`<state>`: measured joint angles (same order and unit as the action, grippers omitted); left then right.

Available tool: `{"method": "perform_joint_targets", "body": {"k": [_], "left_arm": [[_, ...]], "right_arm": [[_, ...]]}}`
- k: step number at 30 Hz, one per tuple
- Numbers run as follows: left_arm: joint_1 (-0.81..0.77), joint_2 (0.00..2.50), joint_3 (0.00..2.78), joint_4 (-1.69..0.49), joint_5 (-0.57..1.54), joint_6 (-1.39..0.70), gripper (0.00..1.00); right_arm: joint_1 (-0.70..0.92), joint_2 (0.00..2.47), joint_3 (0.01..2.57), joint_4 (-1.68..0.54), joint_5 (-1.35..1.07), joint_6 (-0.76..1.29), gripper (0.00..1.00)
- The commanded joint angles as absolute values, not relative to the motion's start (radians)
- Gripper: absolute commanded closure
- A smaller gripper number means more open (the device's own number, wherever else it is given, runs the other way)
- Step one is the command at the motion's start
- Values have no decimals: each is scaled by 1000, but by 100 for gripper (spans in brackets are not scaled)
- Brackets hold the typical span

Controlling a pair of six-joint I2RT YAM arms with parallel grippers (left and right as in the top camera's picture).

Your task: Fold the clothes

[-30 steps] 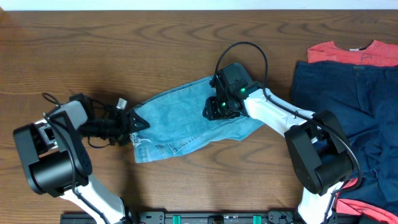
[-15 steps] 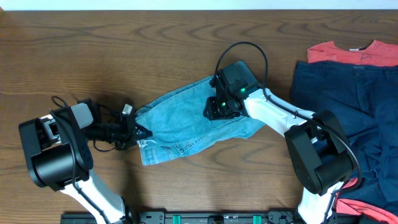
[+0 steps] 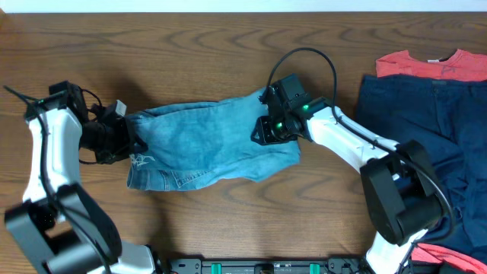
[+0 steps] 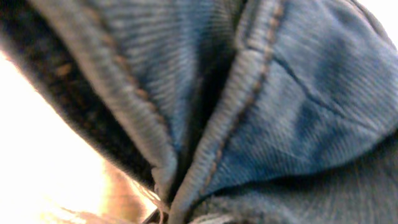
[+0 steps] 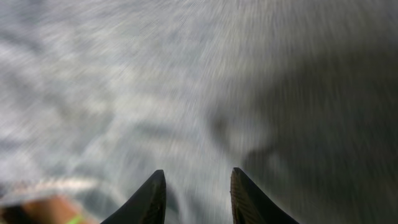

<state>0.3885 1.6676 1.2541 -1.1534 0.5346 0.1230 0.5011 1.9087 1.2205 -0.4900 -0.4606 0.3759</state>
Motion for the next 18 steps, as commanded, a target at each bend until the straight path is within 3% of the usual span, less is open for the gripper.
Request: {"method": "perform_joint_targets", "body": {"k": [1,8,14,18], "left_arm": [[371,1622,1263,-1168,485,51,94],[367,1614,1263,-1170,484,33,94],[367,1614,1263,-1171,485,-15,94],[367,1613,1264,-1171,489,-29,94]], "right_arm": [[525,1876,1217,-474,-585,324,68],[623,1877,1217,-366,-632,288,69],[736,1940,1217,-261,-387,424,90],[793,2043,1217,-148,-393,485,94]]}}
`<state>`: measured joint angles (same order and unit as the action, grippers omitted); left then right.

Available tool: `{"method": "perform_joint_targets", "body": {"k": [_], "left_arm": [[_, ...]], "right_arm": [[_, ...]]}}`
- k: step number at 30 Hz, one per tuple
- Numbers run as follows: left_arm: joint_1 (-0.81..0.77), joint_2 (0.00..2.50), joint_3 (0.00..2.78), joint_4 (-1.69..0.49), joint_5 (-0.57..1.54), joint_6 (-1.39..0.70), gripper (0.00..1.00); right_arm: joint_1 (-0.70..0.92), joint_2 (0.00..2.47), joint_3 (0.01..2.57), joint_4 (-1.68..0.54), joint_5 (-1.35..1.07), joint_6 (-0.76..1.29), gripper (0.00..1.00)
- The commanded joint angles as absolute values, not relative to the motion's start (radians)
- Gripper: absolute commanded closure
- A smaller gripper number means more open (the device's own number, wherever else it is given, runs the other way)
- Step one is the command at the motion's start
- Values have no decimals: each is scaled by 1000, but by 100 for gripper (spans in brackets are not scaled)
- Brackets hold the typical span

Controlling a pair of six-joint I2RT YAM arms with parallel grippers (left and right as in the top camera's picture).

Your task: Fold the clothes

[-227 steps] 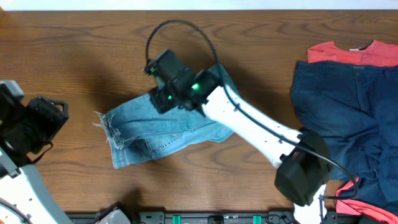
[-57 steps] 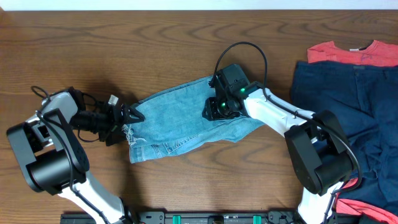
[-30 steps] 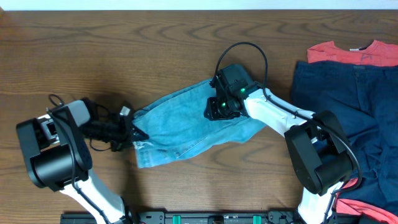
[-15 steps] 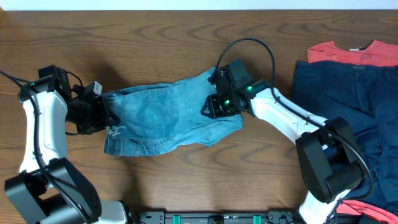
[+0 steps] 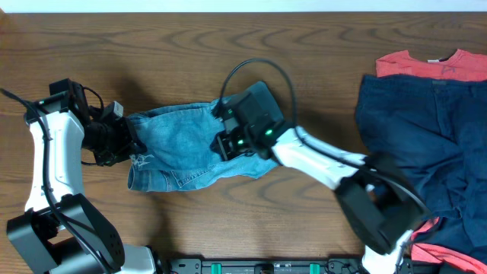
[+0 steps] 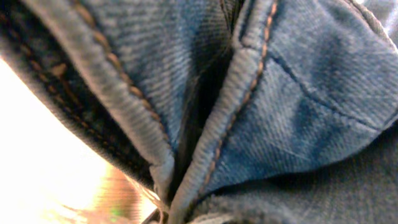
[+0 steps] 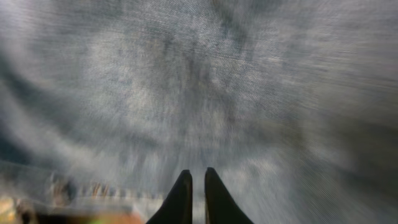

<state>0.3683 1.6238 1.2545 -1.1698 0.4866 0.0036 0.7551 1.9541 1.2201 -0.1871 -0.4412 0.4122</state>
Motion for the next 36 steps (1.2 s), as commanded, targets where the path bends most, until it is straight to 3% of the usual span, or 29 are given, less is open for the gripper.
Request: {"method": "perform_joint_targets", "body": {"k": [1,8,20,36], "left_arm": [[367,1613,1264,-1171,489,-33,94],[367,1613,1264,-1165,515,-47,94],[367,1613,1264,-1147,516,-48,94],[367,1613,1264,-1113,624,-92,94]], "right_arm": [[805,2065,1217,-123,-413,490,94],[850,2123,1222,-41,-484,471,95],[678,1951,1262,84,-399,452,89],[744,2296,1262,349,-355,658,93]]}}
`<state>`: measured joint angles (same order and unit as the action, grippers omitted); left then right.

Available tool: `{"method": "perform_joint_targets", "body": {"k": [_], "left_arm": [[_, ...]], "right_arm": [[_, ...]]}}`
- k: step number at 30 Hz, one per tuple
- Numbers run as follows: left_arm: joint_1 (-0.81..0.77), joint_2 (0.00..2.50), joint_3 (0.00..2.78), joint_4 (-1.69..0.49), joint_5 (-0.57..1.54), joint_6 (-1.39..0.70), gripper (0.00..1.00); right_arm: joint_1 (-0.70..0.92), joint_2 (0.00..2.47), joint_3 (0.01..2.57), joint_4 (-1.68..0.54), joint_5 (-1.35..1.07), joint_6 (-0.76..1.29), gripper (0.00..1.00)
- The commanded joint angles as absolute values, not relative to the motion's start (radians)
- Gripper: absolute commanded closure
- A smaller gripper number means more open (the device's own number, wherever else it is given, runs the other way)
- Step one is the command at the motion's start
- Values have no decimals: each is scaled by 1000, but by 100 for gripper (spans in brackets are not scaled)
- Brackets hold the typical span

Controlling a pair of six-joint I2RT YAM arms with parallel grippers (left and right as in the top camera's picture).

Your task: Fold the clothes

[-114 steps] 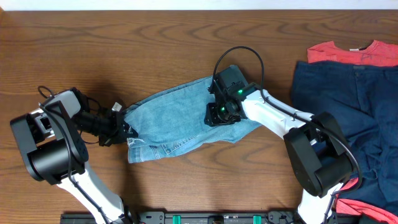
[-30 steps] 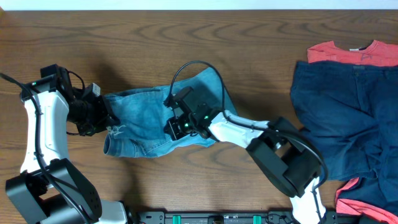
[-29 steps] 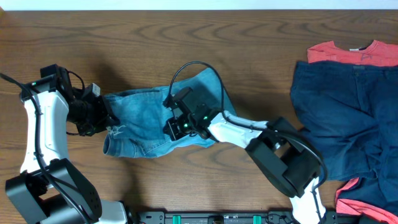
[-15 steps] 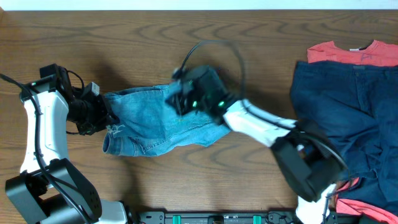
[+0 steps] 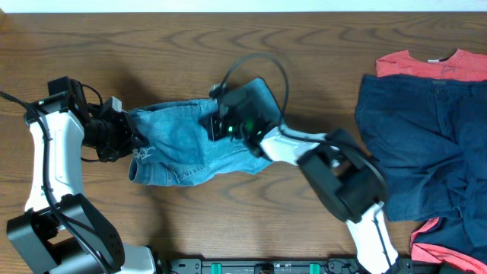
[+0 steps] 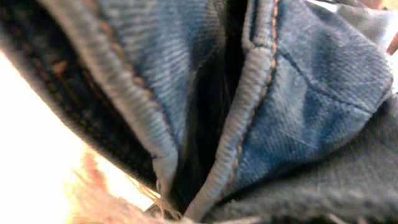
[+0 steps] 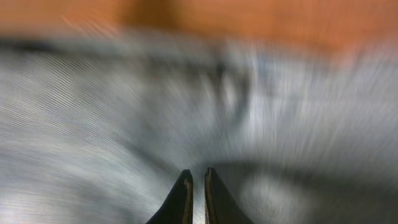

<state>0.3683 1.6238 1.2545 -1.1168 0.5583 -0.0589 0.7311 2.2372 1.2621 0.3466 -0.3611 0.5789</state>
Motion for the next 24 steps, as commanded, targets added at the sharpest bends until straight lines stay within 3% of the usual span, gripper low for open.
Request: {"method": "perform_joint_targets", "body": {"k": [1,10,17,24], "left_arm": [[367,1613,1264,-1113,629,-92,94],[367,1613,1264,-1097,726,-97,94],[367,1613,1270,-1089,738,-144,94],[367,1612,1282,-1029,880,-202,94]], "right_arm": [[745,2313,1262,348,-364,657,93],[681,2189,1262,368,-610,585,92],[628,1975,1262,27,-606,500,93],[650,2004,1262,-258,-485,499,94]]}}
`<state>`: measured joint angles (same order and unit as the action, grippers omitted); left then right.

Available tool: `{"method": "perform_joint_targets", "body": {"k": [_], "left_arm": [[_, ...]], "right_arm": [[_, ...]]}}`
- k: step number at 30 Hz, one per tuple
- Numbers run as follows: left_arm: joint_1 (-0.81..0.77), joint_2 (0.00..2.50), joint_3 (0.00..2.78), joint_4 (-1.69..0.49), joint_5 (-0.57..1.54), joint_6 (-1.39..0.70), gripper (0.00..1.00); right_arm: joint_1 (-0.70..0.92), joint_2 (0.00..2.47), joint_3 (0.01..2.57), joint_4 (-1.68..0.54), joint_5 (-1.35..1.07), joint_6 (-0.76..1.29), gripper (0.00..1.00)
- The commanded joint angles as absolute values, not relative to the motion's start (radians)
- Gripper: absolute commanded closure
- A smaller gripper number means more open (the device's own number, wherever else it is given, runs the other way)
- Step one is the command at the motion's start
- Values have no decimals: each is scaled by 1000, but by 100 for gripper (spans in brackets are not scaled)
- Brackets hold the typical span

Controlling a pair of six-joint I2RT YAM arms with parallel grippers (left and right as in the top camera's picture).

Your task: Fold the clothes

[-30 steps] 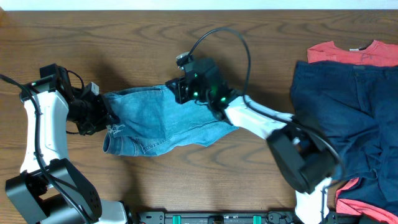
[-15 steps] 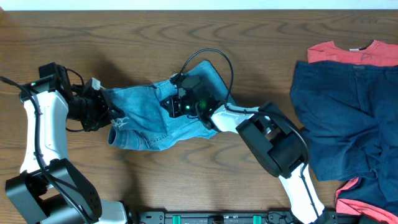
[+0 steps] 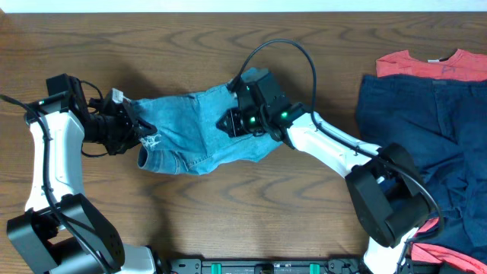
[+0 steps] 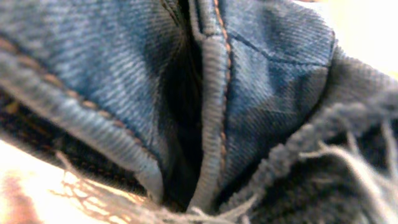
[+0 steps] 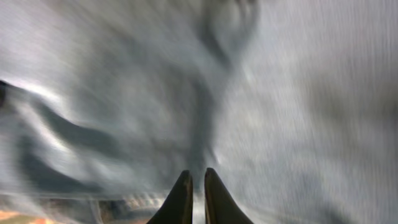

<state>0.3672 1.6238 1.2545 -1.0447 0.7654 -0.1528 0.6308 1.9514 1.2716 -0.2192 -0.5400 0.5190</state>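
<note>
Light blue denim shorts [image 3: 190, 137] lie bunched at the table's middle. My left gripper [image 3: 133, 128] is shut on their frayed left edge; in the left wrist view denim seams and frayed threads [image 4: 267, 93] fill the picture and hide the fingers. My right gripper [image 3: 230, 123] is shut, its tips resting on the cloth's upper middle. In the right wrist view the right gripper [image 5: 197, 180] points onto blurred denim [image 5: 298, 93], and I see no cloth between the tips.
A dark navy garment [image 3: 426, 137] lies at the right over a red shirt [image 3: 426, 65]; more red cloth [image 3: 426, 237] shows at the bottom right. The brown wooden table [image 3: 228, 38] extends behind. The right arm's black cable [image 3: 293, 49] loops above the shorts.
The right gripper has moved a little to the right on the denim. The left gripper has shifted slightly right with the edge it holds, and the shorts are more bunched and shorter.
At first the shorts lay longer, the left gripper holding their left edge and the right gripper open over their right end. The right gripper was then shut and further left, then at the middle. The left grip has held throughout; the shorts are now shorter.
</note>
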Motion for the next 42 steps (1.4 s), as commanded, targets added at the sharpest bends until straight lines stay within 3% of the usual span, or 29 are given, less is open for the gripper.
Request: {"method": "perform_joint_targets", "body": {"k": [1,12,24,32,42], "left_arm": [[367,1612,1282,-1018,879,-210,94],[367,1610,1282,-965,952,-294,94],[367,1598,1283,-959,879,-289,94],[367,1598,1283,-1051,765,-205,94],[367,1583,1283,-1058,763,-198,94]], "right_arm": [[660,2024,1262,-276,-486,500,95],[739,2254,1262,-240,-604,584,99],[703,2042,1262,-274,-662,482,97],[701,1893,1262,-182,-451,446,94],[731,2125,1262,-123,-359,447,94]]}}
